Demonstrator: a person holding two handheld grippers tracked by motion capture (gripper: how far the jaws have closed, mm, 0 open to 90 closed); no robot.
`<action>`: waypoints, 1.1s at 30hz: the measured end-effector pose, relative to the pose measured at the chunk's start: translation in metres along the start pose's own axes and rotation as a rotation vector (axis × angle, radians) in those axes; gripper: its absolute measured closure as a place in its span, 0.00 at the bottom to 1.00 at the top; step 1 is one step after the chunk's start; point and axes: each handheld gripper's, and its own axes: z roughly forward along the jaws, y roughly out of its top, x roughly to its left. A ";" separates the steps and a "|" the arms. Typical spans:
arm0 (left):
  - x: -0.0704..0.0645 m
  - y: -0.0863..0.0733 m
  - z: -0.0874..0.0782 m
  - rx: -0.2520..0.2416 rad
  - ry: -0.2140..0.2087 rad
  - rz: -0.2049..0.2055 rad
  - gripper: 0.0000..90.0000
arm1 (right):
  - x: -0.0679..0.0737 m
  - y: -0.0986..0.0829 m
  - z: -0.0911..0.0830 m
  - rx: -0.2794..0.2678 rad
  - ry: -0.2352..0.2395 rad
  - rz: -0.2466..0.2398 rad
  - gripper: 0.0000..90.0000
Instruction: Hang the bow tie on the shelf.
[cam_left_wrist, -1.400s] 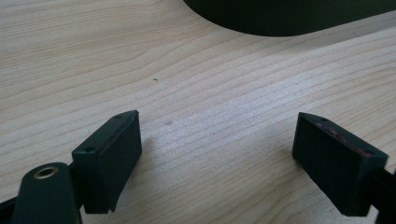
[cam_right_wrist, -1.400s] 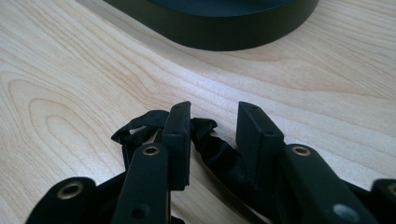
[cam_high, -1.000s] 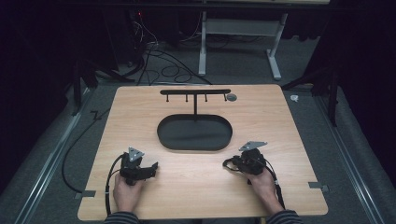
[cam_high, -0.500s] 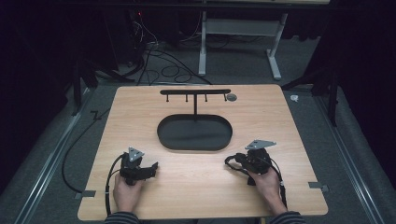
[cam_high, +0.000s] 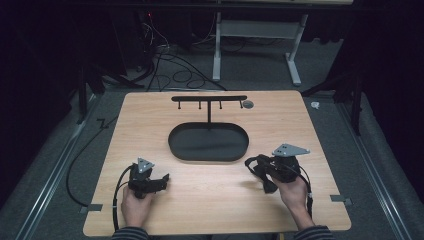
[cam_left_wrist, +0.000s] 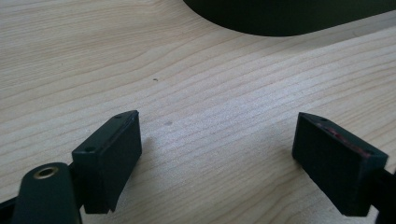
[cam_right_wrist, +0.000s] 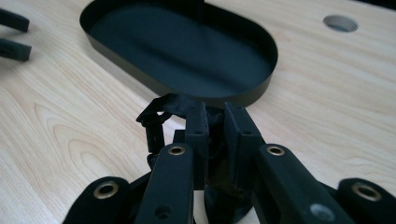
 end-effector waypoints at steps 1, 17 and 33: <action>0.000 0.000 0.000 0.000 0.000 0.000 0.18 | 0.000 0.001 -0.002 -0.010 -0.001 -0.002 0.92; 0.000 0.000 0.000 0.000 0.000 0.000 0.18 | -0.004 0.020 -0.017 -0.068 -0.014 -0.002 0.91; 0.000 0.000 0.000 0.000 0.000 -0.001 0.18 | -0.009 0.042 -0.020 -0.109 -0.028 0.002 0.92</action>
